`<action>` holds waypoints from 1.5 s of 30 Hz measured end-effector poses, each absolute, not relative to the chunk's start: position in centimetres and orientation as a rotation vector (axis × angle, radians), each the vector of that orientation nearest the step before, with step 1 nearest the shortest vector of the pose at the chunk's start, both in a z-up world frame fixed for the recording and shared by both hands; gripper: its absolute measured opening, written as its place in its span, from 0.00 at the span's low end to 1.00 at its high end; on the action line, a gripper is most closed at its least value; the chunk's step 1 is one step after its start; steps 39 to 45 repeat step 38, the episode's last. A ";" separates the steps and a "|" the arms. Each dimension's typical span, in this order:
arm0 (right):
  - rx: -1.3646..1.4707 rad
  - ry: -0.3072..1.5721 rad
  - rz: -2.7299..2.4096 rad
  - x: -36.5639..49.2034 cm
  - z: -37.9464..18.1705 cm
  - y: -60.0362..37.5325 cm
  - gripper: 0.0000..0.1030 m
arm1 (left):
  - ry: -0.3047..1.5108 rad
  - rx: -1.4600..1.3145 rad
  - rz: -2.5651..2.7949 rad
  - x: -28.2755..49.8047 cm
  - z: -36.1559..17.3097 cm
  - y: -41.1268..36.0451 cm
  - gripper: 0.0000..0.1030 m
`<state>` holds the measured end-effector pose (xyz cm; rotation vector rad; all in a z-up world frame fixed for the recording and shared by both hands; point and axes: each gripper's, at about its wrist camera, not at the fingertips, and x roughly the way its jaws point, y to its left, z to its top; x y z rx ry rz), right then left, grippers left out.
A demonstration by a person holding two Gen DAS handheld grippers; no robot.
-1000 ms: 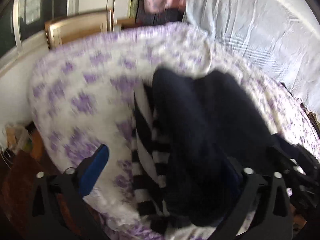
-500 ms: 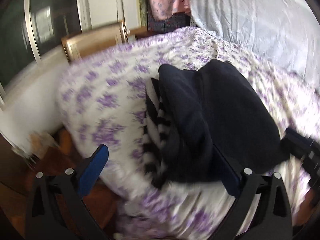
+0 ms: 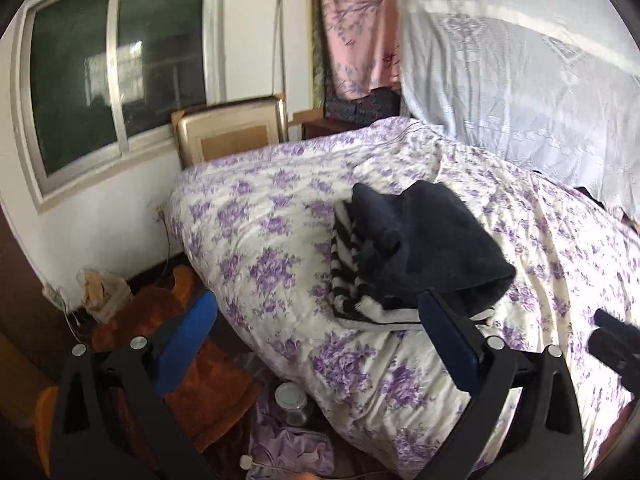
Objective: Fold small clothes
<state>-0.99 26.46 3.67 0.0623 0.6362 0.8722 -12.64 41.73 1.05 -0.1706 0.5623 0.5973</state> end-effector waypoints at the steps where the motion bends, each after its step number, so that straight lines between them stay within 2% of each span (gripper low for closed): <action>1: 0.056 0.609 0.874 -1.7 4.3 26.2 0.87 | 0.564 -0.149 0.593 -12.6 1.3 41.2 0.96; 7: -0.027 0.479 0.862 -6.1 6.8 25.7 0.95 | 0.528 -0.078 0.576 -13.5 2.6 38.1 0.96; 11: -0.068 0.434 0.848 -7.4 7.4 25.7 0.97 | 0.499 -0.065 0.586 -14.2 3.0 37.1 0.96; 28: 0.012 0.551 0.830 -5.1 5.7 25.2 0.97 | 0.519 0.039 0.539 -14.1 2.7 34.2 0.96; 35: 0.022 0.572 0.823 -4.8 5.4 25.1 0.97 | 0.574 -0.028 0.496 -13.4 2.2 35.0 0.96; 45: 0.016 0.568 0.825 -4.8 5.4 25.2 0.97 | 0.563 -0.043 0.516 -13.6 2.2 35.3 0.96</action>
